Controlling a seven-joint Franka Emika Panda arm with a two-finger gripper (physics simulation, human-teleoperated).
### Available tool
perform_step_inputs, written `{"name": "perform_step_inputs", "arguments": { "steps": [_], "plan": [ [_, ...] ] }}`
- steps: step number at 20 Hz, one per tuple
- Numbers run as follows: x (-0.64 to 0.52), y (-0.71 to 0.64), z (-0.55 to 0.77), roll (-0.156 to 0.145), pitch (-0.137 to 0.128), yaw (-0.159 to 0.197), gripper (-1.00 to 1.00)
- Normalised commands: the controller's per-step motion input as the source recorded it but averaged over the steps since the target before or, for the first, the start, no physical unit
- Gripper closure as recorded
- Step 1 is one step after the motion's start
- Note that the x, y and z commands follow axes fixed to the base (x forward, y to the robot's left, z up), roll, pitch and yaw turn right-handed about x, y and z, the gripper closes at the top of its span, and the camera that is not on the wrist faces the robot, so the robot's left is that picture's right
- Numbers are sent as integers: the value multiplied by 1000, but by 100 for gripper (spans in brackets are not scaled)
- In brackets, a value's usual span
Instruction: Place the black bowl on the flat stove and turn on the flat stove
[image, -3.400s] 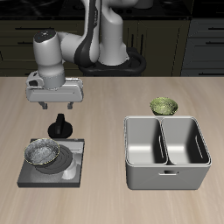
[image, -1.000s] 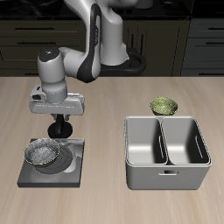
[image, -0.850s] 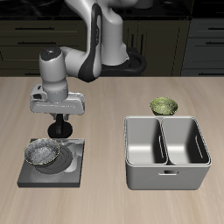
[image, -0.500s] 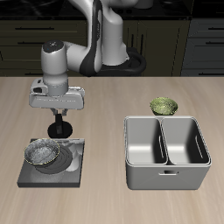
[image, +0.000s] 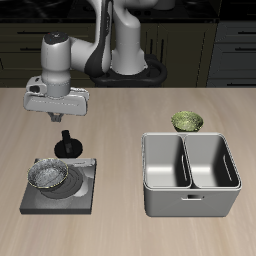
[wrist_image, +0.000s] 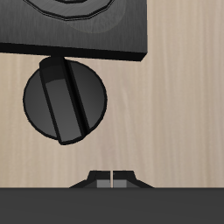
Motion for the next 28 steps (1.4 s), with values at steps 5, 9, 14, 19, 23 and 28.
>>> {"name": "perform_step_inputs", "arguments": {
  "steps": [5,9,14,19,23,28],
  "plan": [
    [-31,268,-28,22,38,1,100],
    [-126,348,33,37,6,-2,-100],
    [-152,280,154,-6,38,-18,-100],
    [-265,330,275,-8,-1,-15,-100],
    [-140,415,152,62,27,9,-100],
    [-92,386,172,34,47,22,-100]
  ]
}}
